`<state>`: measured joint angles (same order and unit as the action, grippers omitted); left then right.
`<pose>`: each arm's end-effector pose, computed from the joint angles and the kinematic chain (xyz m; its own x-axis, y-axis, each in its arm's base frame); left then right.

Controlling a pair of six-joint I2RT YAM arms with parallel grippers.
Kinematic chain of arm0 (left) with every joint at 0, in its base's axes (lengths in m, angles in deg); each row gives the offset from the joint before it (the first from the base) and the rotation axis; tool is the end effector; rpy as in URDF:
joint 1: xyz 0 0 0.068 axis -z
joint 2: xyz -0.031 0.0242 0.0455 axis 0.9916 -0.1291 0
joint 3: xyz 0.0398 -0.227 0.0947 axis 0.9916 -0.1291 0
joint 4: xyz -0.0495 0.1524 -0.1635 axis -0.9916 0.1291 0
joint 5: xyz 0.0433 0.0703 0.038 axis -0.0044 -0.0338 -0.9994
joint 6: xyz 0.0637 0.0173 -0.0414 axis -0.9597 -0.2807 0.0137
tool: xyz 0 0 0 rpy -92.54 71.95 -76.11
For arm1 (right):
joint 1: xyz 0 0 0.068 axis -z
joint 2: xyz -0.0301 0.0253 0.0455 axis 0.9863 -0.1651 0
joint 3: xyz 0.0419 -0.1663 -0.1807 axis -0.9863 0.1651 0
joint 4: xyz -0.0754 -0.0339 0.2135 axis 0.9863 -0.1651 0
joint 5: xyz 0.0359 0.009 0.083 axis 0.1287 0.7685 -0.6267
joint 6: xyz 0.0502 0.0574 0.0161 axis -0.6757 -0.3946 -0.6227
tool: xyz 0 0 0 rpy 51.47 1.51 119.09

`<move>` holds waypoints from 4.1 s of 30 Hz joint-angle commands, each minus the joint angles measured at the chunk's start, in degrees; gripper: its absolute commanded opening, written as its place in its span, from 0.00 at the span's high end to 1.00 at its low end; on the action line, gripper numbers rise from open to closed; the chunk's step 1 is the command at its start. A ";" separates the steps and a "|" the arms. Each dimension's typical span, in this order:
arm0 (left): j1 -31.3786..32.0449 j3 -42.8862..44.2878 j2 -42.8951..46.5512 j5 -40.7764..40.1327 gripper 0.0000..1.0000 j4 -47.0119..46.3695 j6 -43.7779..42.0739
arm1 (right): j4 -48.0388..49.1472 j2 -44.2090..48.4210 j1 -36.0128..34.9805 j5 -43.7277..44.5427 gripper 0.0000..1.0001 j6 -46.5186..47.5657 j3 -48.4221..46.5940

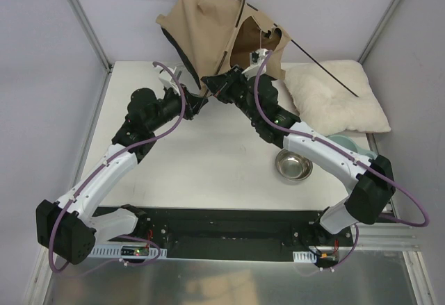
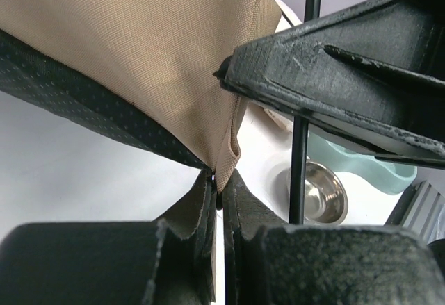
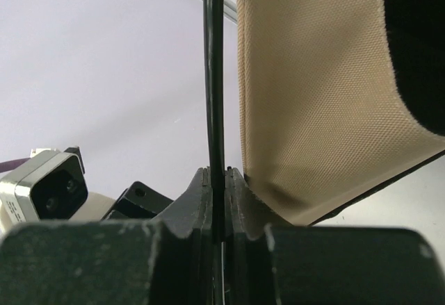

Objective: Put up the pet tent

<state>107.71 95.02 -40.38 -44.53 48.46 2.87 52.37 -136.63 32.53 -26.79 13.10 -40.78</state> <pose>0.2306 -0.1354 0.3616 -0.1756 -0.2536 -0.9512 0.7105 0.6362 -0.3008 0.2534 0.2635 0.3953 -0.3090 0.5661 -0.7642 -0.5381 0.5585 0.6313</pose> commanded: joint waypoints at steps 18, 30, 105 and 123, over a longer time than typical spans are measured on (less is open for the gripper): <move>0.45 4.47 -0.83 -7.22 1.00 11.91 9.44 | 1.89 -1.40 2.79 7.42 0.98 2.94 -3.06; 0.36 7.02 -4.96 -13.83 1.00 12.09 9.98 | -9.28 2.73 -0.11 -2.26 0.61 6.73 -0.96; -1.13 -16.01 1.98 -5.39 1.00 -7.34 -8.66 | 15.86 0.54 9.21 19.26 1.00 -7.77 -3.85; -2.71 -15.48 1.54 -5.04 1.00 -8.13 -7.60 | 13.75 -2.19 9.47 21.91 1.00 -4.87 -5.79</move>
<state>106.46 81.58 -39.42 -50.81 30.60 -4.72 53.66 -139.69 34.13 -23.03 7.61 -41.02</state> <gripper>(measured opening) 0.038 0.056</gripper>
